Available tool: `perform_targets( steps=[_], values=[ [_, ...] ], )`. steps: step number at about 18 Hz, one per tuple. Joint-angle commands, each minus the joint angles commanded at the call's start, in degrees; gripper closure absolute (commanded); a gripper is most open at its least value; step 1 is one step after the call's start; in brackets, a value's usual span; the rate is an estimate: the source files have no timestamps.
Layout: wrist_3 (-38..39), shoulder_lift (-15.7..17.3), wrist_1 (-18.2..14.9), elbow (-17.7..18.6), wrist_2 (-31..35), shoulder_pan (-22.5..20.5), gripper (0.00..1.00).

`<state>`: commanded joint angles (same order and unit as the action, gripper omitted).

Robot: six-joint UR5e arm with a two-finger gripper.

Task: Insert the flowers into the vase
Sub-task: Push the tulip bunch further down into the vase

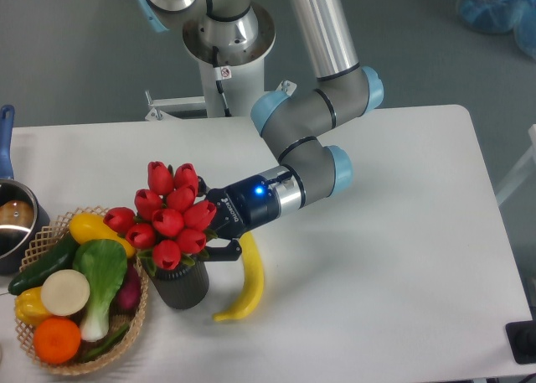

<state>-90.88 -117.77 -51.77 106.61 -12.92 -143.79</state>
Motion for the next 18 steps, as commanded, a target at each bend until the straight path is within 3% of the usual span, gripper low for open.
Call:
perform_targets(
  steps=[18],
  values=[
    [-2.6, -0.5, 0.2, 0.8, 0.0, 0.0, 0.39]
  ],
)
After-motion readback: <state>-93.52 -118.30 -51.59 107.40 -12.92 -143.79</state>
